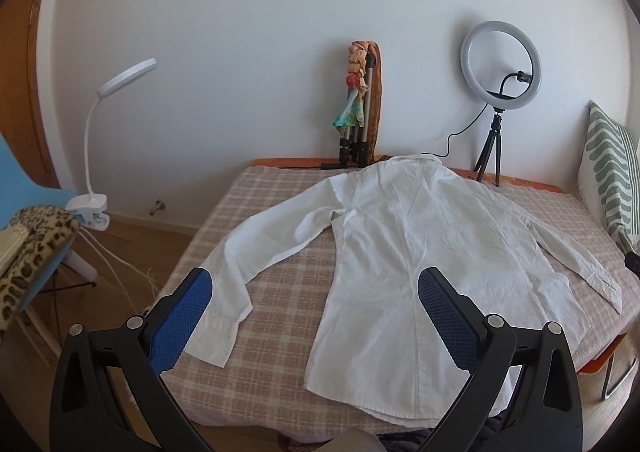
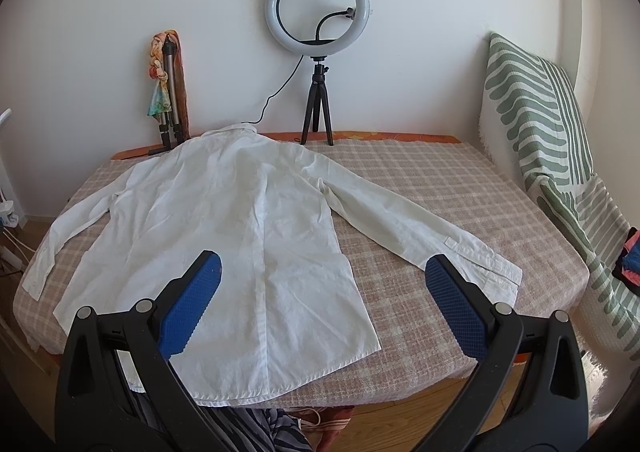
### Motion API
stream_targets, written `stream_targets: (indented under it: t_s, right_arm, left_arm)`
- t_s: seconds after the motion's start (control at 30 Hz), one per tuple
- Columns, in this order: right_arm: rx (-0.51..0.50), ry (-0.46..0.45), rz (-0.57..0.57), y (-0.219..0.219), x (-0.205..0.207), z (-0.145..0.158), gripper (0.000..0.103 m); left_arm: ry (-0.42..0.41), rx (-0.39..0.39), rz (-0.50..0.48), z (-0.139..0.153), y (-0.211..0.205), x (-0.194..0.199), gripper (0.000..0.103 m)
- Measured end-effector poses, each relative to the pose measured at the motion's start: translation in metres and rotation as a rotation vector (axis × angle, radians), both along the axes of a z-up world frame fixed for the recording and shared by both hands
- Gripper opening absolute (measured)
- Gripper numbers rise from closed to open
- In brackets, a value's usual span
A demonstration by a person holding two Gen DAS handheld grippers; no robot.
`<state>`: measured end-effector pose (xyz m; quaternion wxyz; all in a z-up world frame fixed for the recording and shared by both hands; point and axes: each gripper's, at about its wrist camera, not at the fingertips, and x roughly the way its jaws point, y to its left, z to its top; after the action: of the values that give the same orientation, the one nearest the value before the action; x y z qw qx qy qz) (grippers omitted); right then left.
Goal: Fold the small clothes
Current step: 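Move the left tool to the shirt's side edge and close on it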
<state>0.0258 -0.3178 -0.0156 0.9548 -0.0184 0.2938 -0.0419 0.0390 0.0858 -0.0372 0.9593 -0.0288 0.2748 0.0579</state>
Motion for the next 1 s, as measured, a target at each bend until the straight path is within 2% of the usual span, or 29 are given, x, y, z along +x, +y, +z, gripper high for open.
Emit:
stream_targets:
  t_s: [0.1,0.17,0.2,0.27,0.37,0.43,0.6,0.7,0.77,0.9,1.0]
  right_arm:
    - [0.031,-0.008,-0.009,0.003,0.001,-0.002,0.103]
    - [0.053,-0.023,-0.021,0.005,0.000,-0.004,0.103]
    - [0.061,-0.026,-0.024,0.005,-0.001,-0.004,0.103]
    - [0.067,-0.017,-0.024,0.006,0.000,-0.005,0.103]
    - [0.059,-0.001,-0.021,0.009,0.003,-0.008,0.103]
    - [0.056,0.017,-0.011,0.012,0.006,-0.011,0.103]
    - [0.053,0.043,0.024,0.024,0.009,-0.016,0.103]
    - [0.032,0.043,0.039,0.031,0.008,-0.017,0.103]
    - [0.025,0.047,0.048,0.033,0.008,-0.017,0.103]
    - [0.037,0.059,0.058,0.036,0.010,-0.021,0.103]
    - [0.039,0.068,0.064,0.038,0.012,-0.022,0.103]
  left_arm:
    - [0.038,0.037,0.037,-0.017,0.030,0.014,0.100]
    - [0.076,0.022,0.051,-0.028,0.054,0.025,0.097]
    - [0.097,0.005,0.057,-0.035,0.067,0.031,0.091]
    - [0.147,-0.064,0.078,-0.049,0.097,0.043,0.087]
    - [0.219,-0.283,0.086,-0.074,0.140,0.058,0.087]
    - [0.247,-0.390,0.105,-0.090,0.161,0.065,0.087]
    - [0.291,-0.475,0.181,-0.121,0.192,0.078,0.084]
    - [0.335,-0.501,0.168,-0.137,0.198,0.084,0.065]
    - [0.350,-0.493,0.162,-0.145,0.199,0.086,0.064]
    - [0.342,-0.405,0.138,-0.144,0.191,0.088,0.061]
    - [0.351,-0.319,0.138,-0.144,0.184,0.089,0.040]
